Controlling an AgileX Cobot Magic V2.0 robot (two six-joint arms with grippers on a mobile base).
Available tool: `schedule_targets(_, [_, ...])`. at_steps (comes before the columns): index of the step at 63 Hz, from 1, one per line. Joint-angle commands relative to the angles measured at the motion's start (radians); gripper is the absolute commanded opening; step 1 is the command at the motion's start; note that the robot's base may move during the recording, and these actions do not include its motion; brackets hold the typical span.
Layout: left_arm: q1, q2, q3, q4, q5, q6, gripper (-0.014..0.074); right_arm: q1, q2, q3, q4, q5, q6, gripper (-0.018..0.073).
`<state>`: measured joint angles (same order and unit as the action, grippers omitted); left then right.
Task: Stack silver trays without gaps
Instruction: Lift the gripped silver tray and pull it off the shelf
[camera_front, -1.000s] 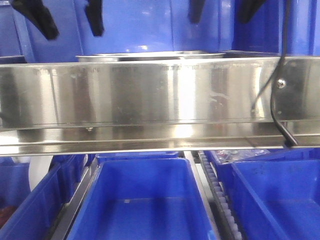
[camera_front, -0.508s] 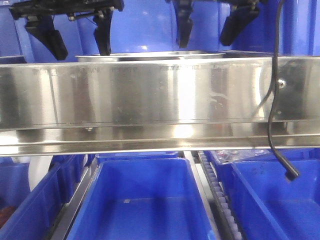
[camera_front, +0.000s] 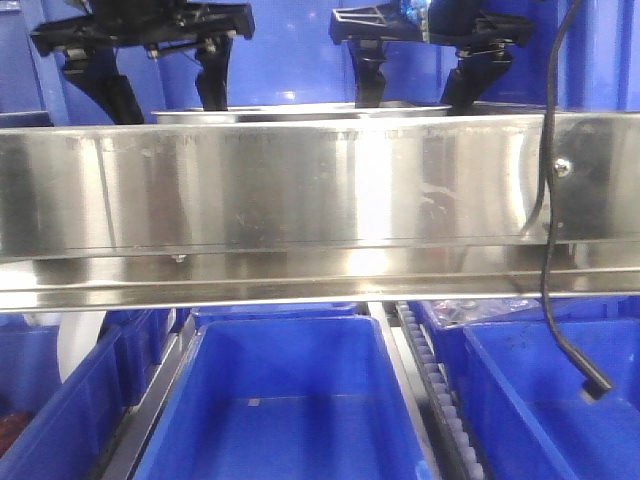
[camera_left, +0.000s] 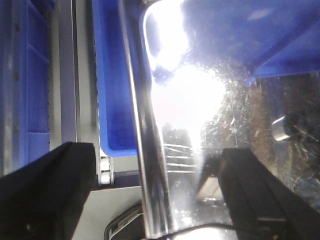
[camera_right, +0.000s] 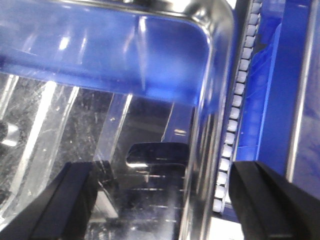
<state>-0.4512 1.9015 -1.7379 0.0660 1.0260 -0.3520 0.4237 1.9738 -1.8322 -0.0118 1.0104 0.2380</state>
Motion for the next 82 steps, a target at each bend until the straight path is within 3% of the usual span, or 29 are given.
schedule_targets(1, [0.0,-0.046,-0.032,-0.009,-0.04,-0.009,0.0416,-0.005,-0.058,-0.034,0.0,-0.032,-0.01,0.0626])
schedule_targets(56, [0.0,-0.028,-0.032,-0.046,0.041,-0.009,0.0413,-0.005,-0.058,-0.034,0.024,0.039,0.026,0.0619])
schedule_targets(62, [0.0,-0.028,-0.032,-0.049,0.046,-0.009,0.0403,-0.005,-0.058,-0.034,0.024,0.063,0.026,0.0532])
schedule_targets(69, [0.0,-0.028,-0.032,-0.05,0.048,-0.009,0.0326,-0.005,-0.058,-0.034,0.024,0.1,0.026,0.0339])
schedule_targets(77, [0.0,-0.028,-0.032,-0.05,0.048,-0.009,0.0113,-0.005,-0.058,-0.034,0.024,0.131,0.026,0.0043])
schedule_targets(82, [0.0,-0.028,-0.032,-0.05,0.05,-0.009,-0.0023,-0.005,-0.059,-0.034,0.024,0.134,0.026,0.0064])
